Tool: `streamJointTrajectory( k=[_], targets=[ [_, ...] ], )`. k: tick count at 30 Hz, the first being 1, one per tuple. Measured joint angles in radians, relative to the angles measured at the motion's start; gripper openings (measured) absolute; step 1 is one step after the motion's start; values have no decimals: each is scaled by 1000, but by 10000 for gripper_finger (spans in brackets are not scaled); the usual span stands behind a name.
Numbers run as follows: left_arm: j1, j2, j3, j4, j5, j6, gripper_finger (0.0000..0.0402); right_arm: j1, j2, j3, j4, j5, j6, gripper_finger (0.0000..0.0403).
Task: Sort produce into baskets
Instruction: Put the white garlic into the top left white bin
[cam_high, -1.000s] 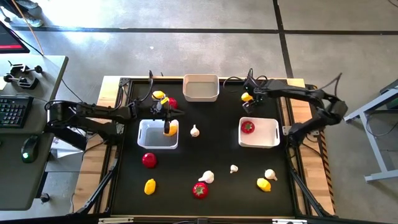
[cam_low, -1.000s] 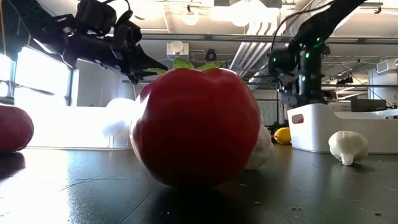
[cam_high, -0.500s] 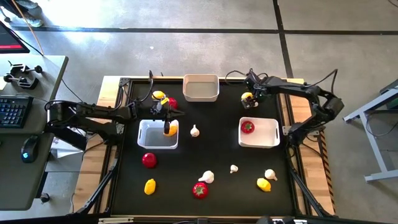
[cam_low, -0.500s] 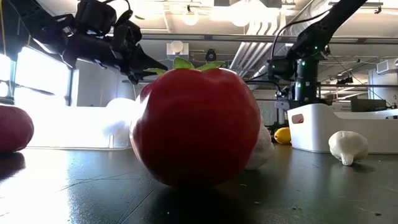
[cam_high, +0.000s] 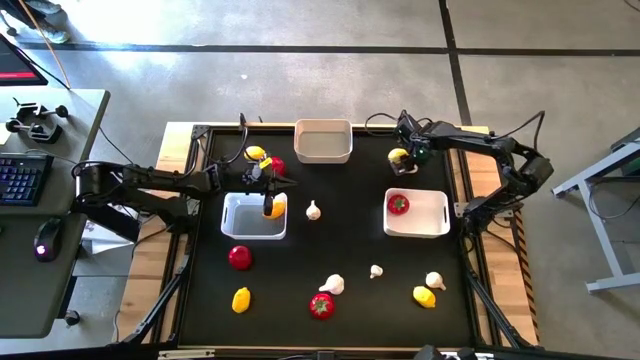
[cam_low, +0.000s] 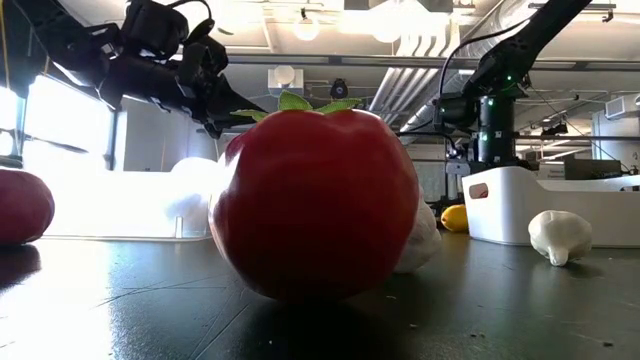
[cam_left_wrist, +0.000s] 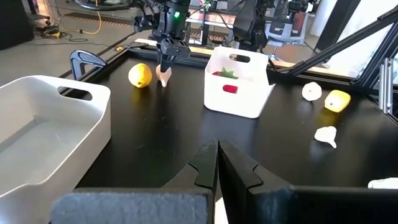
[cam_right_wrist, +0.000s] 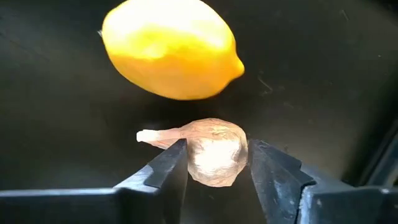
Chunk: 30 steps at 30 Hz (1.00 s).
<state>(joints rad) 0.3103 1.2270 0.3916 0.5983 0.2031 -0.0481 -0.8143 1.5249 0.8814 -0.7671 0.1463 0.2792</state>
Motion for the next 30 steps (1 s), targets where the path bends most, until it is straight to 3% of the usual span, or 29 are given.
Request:
streamJointTrajectory(
  k=[7,12,16,24,30],
  targets=[
    [-2,0,0,2,0,3,0,0,0,0,-41,0,10,215],
    [-19,0,0,9,0,1,0,0,0,0,-48,1,15,221],
    [-37,0,0,45,0,0,0,0,2,0,-50,-3,7,183],
    [-72,0,0,55,0,-3,0,0,1,2,-46,-4,-39,39],
    [-90,0,0,54,-3,-11,0,22,-62,1,-87,-5,-51,2]
  ],
)
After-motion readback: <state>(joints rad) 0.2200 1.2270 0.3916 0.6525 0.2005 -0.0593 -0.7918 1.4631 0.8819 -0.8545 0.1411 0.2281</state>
